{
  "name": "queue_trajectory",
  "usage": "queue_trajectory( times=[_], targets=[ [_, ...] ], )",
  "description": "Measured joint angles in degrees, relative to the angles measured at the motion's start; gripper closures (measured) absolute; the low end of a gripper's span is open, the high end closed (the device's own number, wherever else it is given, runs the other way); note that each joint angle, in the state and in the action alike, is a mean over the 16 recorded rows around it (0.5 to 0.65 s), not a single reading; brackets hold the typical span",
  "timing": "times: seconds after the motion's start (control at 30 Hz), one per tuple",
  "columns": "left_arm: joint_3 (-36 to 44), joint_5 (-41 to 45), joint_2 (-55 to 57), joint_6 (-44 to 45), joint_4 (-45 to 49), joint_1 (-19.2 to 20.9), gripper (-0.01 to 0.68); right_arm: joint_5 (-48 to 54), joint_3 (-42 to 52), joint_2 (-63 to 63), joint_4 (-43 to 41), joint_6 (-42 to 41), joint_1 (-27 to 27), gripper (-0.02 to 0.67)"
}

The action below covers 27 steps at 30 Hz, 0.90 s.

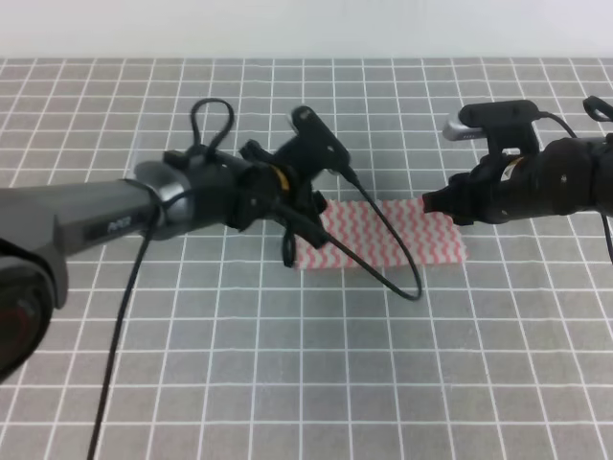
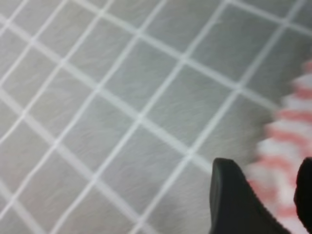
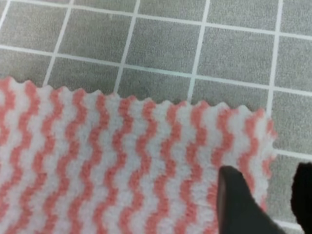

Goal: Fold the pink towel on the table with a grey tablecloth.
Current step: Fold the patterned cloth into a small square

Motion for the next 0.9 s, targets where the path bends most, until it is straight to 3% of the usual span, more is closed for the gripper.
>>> queue_trajectory(
  times=[0.17, 0.37, 0.67, 0.9],
  targets=[
    [0.01, -1.22, -0.21, -0.88, 0.00, 1.78, 0.397, 0.19, 0.00, 0.02, -0.01, 0.00, 0.01, 0.403],
    [0.02, -0.92, -1.38, -2.62, -0.01, 3.33, 0.413, 2.02, -0.02, 0.07, 0.00, 0.00, 0.02, 0.408],
    [0.01, 4.91, -4.70, -7.97, -2.09, 1.99, 0.552, 5.57, 0.00, -0.05, -0.04, 0.00, 0.00, 0.441],
    [-0.01, 9.51, -5.30, -9.82, -5.34, 0.04, 0.655, 7.10, -0.04, -0.13, 0.00, 0.02, -0.02, 0.403]
  ],
)
